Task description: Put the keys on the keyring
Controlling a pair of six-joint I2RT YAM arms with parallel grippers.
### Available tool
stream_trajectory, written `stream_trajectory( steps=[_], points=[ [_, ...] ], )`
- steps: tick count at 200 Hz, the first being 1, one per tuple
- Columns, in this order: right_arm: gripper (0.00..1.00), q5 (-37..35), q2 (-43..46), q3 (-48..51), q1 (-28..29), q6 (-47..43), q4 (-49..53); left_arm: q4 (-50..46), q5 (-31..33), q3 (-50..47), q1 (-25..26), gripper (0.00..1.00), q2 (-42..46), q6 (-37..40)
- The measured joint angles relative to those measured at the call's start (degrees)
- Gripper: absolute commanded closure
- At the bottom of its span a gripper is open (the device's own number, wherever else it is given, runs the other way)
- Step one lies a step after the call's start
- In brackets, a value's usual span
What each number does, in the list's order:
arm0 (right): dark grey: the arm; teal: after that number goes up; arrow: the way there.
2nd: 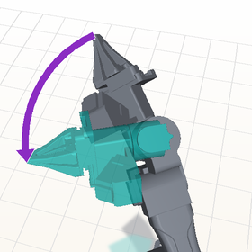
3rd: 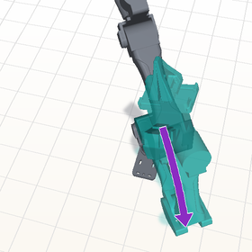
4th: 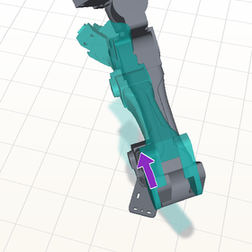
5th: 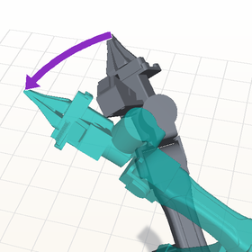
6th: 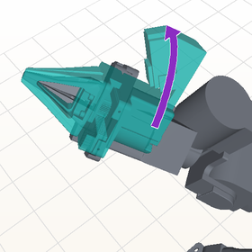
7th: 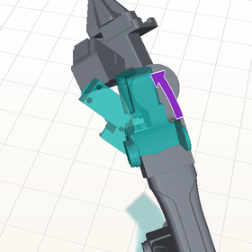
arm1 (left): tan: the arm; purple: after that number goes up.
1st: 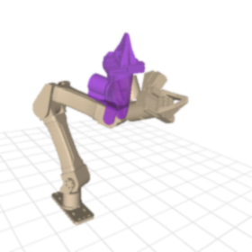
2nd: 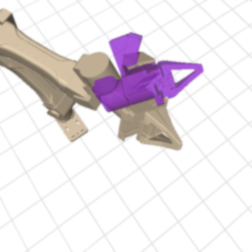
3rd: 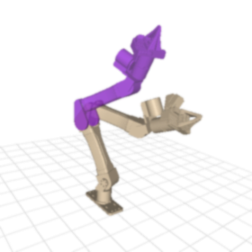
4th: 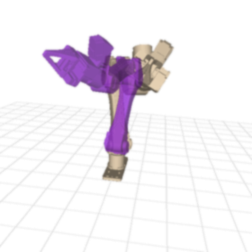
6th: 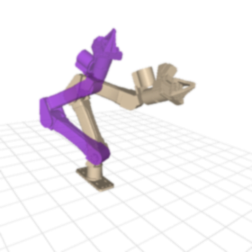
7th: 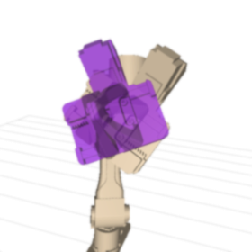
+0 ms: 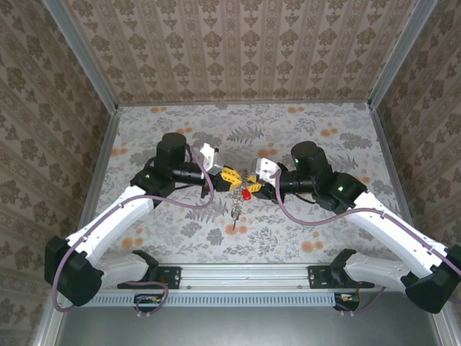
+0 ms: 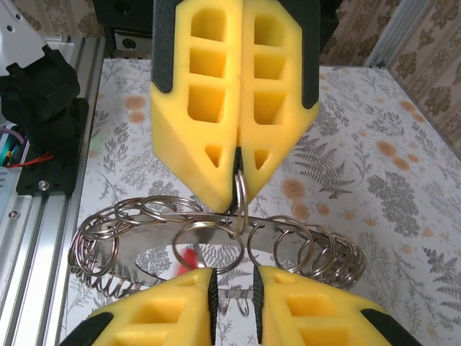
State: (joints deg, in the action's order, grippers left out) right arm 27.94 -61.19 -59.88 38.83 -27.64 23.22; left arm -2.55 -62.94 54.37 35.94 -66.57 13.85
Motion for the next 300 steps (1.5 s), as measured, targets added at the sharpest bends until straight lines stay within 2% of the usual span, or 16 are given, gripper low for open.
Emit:
stream_trajectory(
  steps=[48, 157, 187, 237, 272, 300],
  points=[
    [0.75, 1.1, 0.0, 0.0, -0.3, 1.0, -1.2, 1.6, -2.3, -0.3, 0.0, 1.0, 0.0, -0.2],
    [0.94, 4.7, -0.3, 0.7, -0.8, 4.5, -5.5, 9.0, -2.5, -1.9, 0.0, 1.0, 0.0, -4.7],
    [0.95, 4.9, -1.2, 2.3, -0.8, 6.5, -8.5, 11.6, -2.4, -3.1, 0.2, 1.0, 0.0, -6.6],
    [0.9, 5.1, -1.1, 4.7, -0.9, 8.9, -12.8, 14.6, -2.2, -3.8, 1.2, 1.0, 0.0, -8.3],
    [0.75, 5.1, 1.9, 6.2, -2.2, 9.4, -12.9, 14.6, -2.3, -3.8, 1.1, 1.0, 0.0, -8.3],
    [0.7, 5.1, 6.6, 7.6, -3.1, 8.7, -11.7, 14.5, -2.3, -3.8, 1.0, 1.0, 0.0, -8.3]
  ],
)
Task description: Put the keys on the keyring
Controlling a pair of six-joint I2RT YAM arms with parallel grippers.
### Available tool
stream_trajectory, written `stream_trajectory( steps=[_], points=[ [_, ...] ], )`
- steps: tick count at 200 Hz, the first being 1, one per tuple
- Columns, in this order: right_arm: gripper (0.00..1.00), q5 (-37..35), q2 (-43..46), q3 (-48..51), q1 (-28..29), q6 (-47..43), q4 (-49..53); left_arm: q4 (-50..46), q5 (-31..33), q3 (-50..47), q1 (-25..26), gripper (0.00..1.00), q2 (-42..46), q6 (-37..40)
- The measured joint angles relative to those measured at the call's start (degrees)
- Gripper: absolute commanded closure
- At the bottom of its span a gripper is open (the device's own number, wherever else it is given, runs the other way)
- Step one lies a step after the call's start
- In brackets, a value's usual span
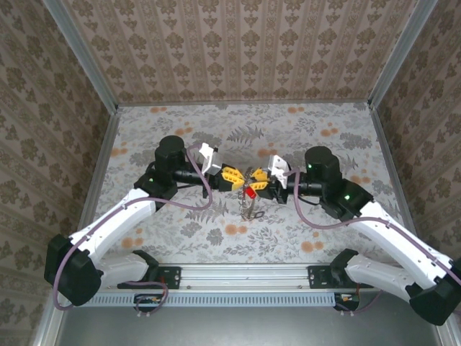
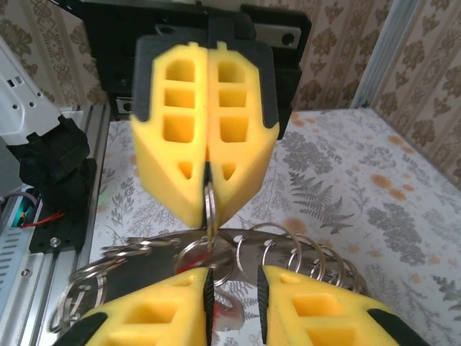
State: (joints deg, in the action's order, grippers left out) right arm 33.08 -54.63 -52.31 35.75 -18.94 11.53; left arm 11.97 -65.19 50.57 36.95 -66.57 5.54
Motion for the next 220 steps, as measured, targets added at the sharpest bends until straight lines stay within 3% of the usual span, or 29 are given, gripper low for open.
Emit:
stream_trajectory(
  steps=[68, 116, 133, 154, 172, 220],
  points=[
    [0.6, 1.3, 2.3, 4.8, 0.2, 1.6, 0.1, -1.3, -0.1, 0.0, -0.7, 1.0, 0.1, 0.0],
    [0.55, 1.7, -4.1, 6.9, 2.8, 6.5, -10.5, -2.5, -0.2, 0.0, -0.7, 1.0, 1.1, 0.0],
    [0.62, 1.7, -5.9, 7.9, 3.3, 8.0, -14.3, -2.6, -0.2, 0.0, -0.7, 1.0, 1.1, 0.0],
    [0.88, 1.7, -6.7, 8.2, 3.4, 9.6, -16.9, -2.6, -0.2, 0.0, -0.7, 1.0, 1.3, 0.0],
    [0.97, 1.7, -6.7, 8.2, 3.4, 10.2, -18.0, -2.6, -0.2, 0.0, -0.7, 1.0, 1.6, 0.0],
    [1.0, 0.5, -4.9, 7.3, 3.4, 8.2, -13.0, -5.2, 0.1, 0.0, -1.4, 1.0, 2.3, 0.7]
  ],
)
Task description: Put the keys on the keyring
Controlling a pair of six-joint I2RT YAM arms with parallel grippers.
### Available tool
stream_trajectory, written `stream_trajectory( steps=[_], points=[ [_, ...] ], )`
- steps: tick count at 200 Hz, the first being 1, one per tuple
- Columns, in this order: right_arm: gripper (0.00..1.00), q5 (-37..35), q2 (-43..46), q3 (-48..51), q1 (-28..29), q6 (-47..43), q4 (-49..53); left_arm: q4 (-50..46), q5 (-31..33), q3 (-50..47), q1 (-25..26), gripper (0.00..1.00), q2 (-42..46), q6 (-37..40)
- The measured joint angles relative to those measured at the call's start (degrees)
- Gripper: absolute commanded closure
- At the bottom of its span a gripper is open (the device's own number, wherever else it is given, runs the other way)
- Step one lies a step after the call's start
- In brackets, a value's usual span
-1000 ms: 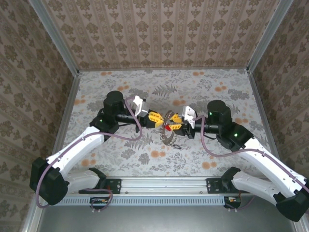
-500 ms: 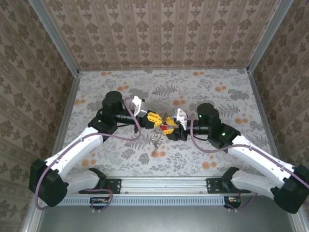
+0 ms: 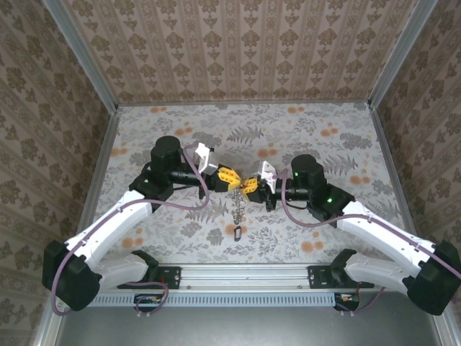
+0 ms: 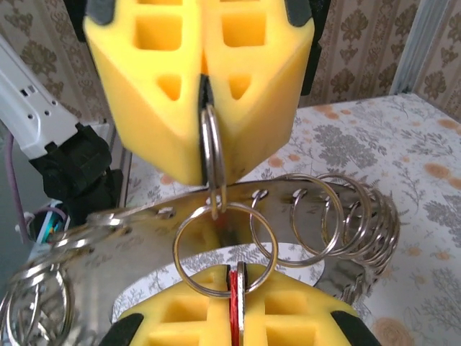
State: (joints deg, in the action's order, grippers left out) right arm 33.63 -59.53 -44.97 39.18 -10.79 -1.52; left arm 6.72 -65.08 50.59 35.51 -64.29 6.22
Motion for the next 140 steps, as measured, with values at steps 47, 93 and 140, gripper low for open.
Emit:
stream_trajectory(
  steps=[47, 93, 140],
  points=[
    [1.0, -2.9, 2.5, -5.2, 0.0, -4.4, 9.8, -5.1, 0.3, 0.2, 0.0, 1.0, 0.3, 3.1],
    [1.0, -5.0, -0.1, -14.2, 0.4, -11.0, 22.2, -5.7, 1.0, 0.6, 0.1, 1.0, 0.2, 4.7],
    [1.0, -8.3, -3.9, -20.6, 2.1, -17.1, 30.4, -4.9, 1.3, 0.6, 0.1, 1.0, -0.5, 3.8]
  ],
)
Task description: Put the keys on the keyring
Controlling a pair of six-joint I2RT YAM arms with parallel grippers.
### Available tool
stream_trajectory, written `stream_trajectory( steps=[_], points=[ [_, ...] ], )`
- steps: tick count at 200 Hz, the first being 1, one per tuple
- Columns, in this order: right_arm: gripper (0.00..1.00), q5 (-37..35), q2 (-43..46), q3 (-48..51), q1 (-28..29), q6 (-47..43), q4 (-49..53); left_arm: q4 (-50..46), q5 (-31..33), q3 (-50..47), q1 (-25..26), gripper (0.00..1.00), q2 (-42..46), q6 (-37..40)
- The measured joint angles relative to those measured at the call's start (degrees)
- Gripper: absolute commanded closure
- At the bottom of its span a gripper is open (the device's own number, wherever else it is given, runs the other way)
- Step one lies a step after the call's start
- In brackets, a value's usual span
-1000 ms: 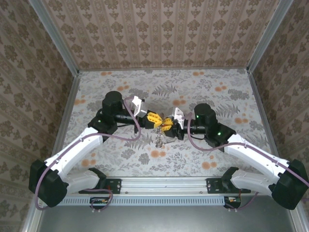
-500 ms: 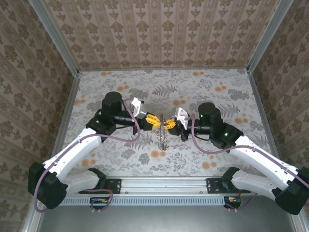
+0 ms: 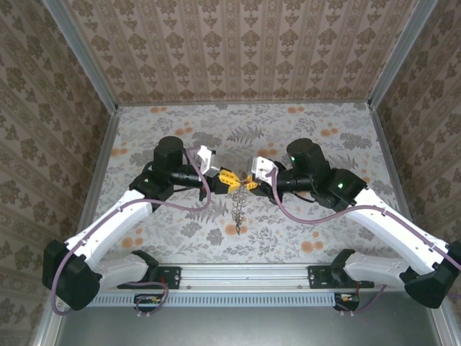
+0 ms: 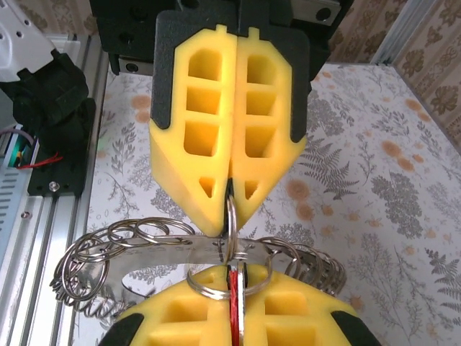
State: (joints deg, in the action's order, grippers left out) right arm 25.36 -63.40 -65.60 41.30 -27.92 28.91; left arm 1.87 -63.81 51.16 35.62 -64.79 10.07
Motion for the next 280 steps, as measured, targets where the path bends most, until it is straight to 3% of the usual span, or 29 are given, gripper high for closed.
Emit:
stream_trajectory(
  steps=[60, 220, 241, 259, 280],
  points=[
    [1.0, -2.1, -1.3, -0.3, 0.6, -0.9, 0.1, 6.4, -0.6, -0.2, 0.0, 1.0, -1.4, -6.0],
    [1.0, -8.9, -5.2, -9.7, 2.6, -10.1, 13.3, -10.3, 4.2, 3.3, 2.7, 1.0, -3.3, 8.3],
    [1.0, -12.9, -7.7, -13.1, 4.0, -13.8, 17.4, -10.7, 5.3, 3.4, 3.0, 0.92, -4.1, 8.4],
    [1.0, -16.6, -10.3, -16.9, 5.2, -17.4, 21.0, -9.5, 6.4, 3.1, 2.8, 0.75, -4.4, 6.8],
    [1.0, -21.4, -12.3, -21.2, 6.5, -21.9, 24.2, -7.2, 7.5, 1.4, 1.4, 0.66, -4.4, 4.0]
  ],
)
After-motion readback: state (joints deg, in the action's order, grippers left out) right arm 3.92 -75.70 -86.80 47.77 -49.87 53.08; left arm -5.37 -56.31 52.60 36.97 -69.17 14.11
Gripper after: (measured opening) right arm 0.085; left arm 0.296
